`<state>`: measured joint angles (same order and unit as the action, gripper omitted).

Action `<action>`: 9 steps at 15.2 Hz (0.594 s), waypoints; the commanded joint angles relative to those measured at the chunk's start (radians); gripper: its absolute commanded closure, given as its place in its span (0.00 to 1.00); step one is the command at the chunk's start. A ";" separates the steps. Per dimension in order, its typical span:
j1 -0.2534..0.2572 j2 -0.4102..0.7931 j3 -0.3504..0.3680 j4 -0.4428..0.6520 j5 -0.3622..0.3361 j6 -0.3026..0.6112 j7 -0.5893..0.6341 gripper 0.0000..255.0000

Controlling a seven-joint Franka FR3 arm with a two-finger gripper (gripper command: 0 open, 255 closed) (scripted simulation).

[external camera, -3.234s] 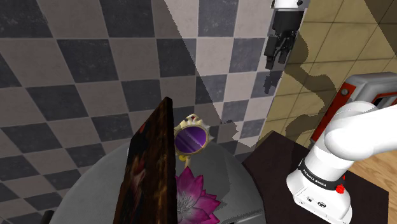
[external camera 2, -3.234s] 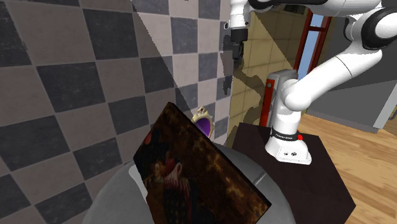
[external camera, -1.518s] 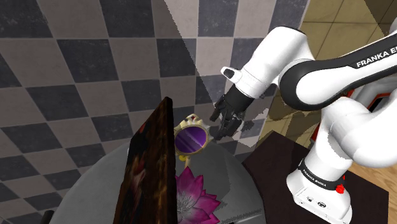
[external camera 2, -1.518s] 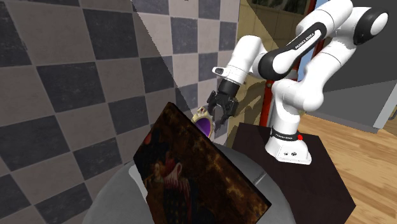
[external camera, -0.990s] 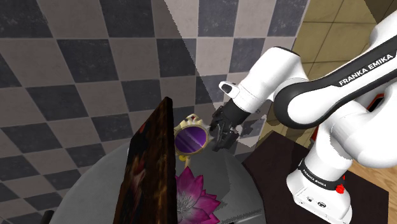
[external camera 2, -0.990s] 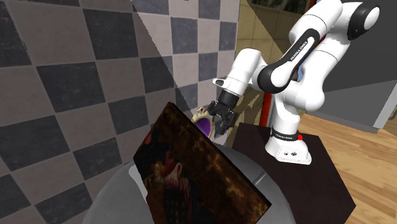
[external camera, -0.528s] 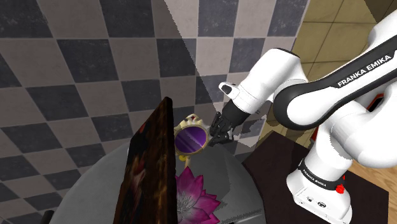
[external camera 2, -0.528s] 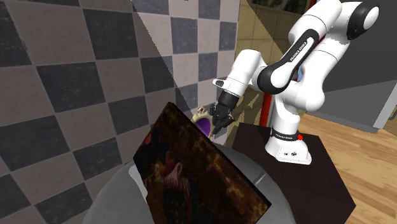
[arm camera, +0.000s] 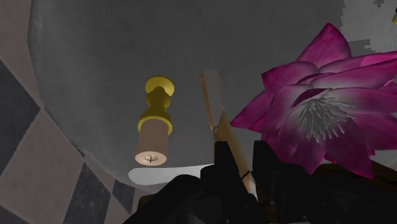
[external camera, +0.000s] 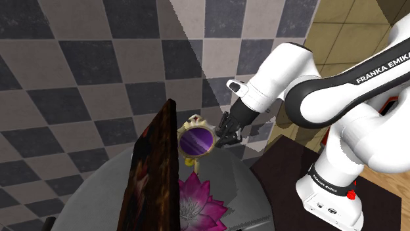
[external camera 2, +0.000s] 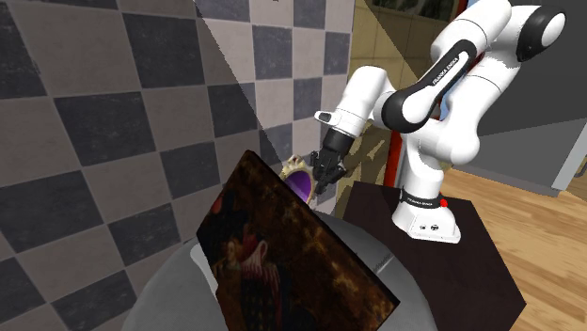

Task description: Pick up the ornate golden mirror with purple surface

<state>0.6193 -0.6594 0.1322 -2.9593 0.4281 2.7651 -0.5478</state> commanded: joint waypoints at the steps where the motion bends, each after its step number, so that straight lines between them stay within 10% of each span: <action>1: -0.013 -0.026 0.004 0.013 -0.012 -0.038 0.009 1.00; 9: -0.054 -0.112 0.013 0.079 -0.056 -0.190 0.045 1.00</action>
<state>0.5712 -0.7605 0.1471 -2.8911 0.3779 2.5956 -0.5044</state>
